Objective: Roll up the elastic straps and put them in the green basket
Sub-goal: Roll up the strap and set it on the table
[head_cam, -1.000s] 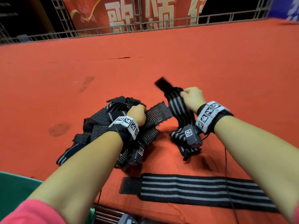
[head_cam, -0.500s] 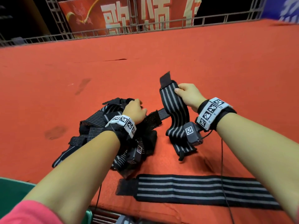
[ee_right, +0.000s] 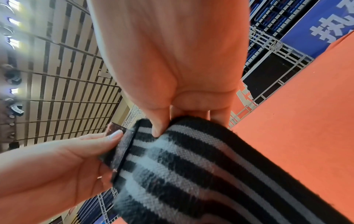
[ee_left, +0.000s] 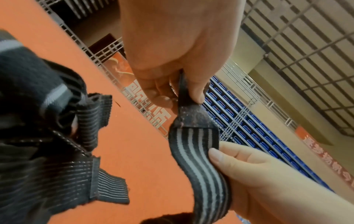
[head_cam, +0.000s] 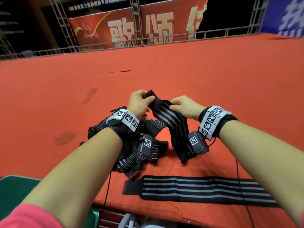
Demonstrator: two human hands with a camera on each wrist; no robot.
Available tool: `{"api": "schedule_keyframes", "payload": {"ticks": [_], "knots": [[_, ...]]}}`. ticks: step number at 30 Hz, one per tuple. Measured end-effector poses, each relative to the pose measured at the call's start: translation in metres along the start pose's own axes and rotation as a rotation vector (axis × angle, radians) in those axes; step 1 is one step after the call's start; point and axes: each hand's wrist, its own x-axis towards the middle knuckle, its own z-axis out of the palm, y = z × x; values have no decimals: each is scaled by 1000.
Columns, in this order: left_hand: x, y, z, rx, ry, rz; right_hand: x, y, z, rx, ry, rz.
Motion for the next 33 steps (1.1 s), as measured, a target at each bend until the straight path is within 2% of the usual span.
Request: {"api": "schedule_keyframes", "payload": {"ticks": [5, 8, 9, 11, 13, 14, 16, 23, 29, 33], "knots": [[-15, 0, -13, 199, 14, -20, -11, -8, 8, -24, -16, 10], [-25, 7, -22, 436, 21, 53, -16, -13, 12, -84, -25, 19], [-29, 12, -24, 469, -11, 76, -18, -15, 14, -114, -36, 15], [-38, 21, -25, 574, -183, 109, -22, -18, 19, -158, -60, 4], [-47, 28, -22, 863, -350, 168, -26, -23, 23, -156, -71, 5], [-51, 28, -21, 976, -378, 193, -28, -25, 25, -138, -73, 8], [-56, 25, -20, 1065, -391, 213, -36, -29, 26, -92, -69, 3], [-71, 34, -25, 856, -416, 187, -67, -23, 29, 46, -156, -28], [-82, 67, -30, 630, -418, 190, -71, 12, 41, -2, -44, 46], [-85, 81, -37, 450, -346, 178, -76, 36, 47, 52, -64, 97]]}}
